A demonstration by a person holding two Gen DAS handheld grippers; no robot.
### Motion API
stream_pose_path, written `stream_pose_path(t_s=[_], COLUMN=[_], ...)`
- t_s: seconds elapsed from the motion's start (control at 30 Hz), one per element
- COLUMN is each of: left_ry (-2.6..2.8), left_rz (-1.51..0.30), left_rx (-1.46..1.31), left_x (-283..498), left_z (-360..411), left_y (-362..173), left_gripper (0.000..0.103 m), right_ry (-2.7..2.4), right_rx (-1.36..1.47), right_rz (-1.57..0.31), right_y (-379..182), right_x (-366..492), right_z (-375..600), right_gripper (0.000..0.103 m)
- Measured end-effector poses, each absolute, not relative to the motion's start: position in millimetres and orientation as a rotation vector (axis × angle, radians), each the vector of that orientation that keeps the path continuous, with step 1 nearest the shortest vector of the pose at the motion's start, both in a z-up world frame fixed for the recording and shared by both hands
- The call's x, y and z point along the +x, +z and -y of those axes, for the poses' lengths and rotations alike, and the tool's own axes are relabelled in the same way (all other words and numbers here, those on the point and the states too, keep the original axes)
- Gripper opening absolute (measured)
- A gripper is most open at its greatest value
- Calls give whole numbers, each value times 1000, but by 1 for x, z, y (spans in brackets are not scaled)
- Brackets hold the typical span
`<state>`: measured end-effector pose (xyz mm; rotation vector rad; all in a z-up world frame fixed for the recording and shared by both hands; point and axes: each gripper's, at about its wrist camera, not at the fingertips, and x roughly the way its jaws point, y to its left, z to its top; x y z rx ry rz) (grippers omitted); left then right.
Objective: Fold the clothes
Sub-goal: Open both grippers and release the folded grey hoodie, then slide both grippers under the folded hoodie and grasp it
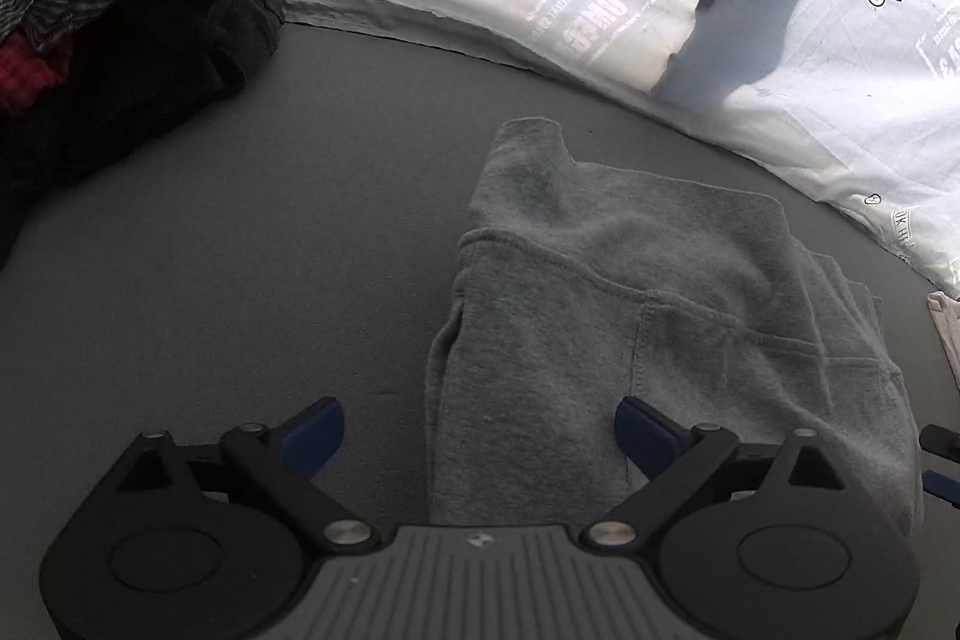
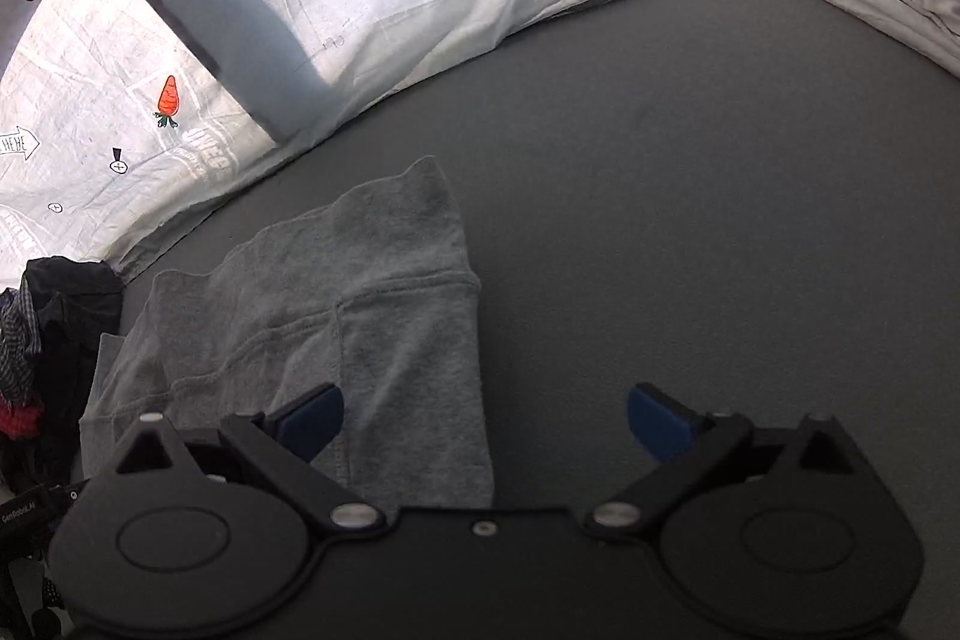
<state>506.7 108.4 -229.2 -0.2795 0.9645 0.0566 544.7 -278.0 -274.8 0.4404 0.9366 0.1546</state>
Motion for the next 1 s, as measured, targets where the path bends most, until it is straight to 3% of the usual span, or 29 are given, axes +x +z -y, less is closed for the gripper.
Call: stream_pose_path(t_s=[0.37,1.0], left_ry=[-8,-132], left_rz=[-1032,-991], left_rx=[-237,-313], left_x=[535,543], left_z=[-103,-116], left_y=[-251,-263], left_gripper=[103,103], right_ry=[239,380], right_rx=[330,448], right_rz=[-999,-1043], right_y=[-287,-300], right_x=[575,609], right_z=[247,236], right_gripper=[103,103])
